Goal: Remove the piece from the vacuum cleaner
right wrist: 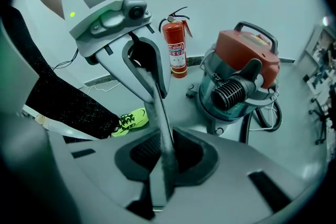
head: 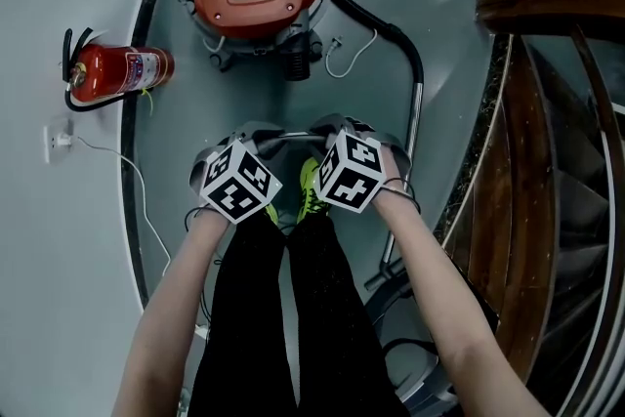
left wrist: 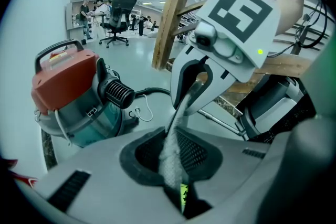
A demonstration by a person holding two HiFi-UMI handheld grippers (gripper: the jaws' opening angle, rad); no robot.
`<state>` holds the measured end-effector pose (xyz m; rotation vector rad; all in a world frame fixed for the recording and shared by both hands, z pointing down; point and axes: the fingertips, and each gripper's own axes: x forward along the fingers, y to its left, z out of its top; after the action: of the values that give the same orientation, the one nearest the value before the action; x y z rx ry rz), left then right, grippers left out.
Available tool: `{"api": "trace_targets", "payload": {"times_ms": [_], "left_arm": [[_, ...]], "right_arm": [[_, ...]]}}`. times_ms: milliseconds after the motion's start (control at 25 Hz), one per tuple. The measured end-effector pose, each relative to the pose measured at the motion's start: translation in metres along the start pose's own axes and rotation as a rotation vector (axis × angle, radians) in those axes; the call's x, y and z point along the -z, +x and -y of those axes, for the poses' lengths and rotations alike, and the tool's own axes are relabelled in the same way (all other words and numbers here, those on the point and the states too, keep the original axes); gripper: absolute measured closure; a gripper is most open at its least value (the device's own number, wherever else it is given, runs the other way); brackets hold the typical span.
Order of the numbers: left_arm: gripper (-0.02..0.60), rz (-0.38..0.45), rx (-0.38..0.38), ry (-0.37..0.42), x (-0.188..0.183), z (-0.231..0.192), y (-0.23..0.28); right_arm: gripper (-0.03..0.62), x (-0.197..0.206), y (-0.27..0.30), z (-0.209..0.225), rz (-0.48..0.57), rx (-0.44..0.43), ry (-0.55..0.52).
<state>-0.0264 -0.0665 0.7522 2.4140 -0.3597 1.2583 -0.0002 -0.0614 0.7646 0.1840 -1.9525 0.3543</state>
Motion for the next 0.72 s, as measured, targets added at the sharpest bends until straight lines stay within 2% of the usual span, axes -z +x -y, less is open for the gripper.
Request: {"api": "trace_targets", "payload": {"times_ms": [280,720], "left_arm": [[0.526,0.025,-0.04,0.026,-0.011,-0.007,-0.01],[0.526,-0.014,-0.011,0.015,0.018,0.005,0.016]], "right_arm": [[0.533,-0.009,-0.011,0.01,0.032,0.061,-0.028],[0.533,0.009,0.02,-0.006,0.008,0.021,-0.033]]}}
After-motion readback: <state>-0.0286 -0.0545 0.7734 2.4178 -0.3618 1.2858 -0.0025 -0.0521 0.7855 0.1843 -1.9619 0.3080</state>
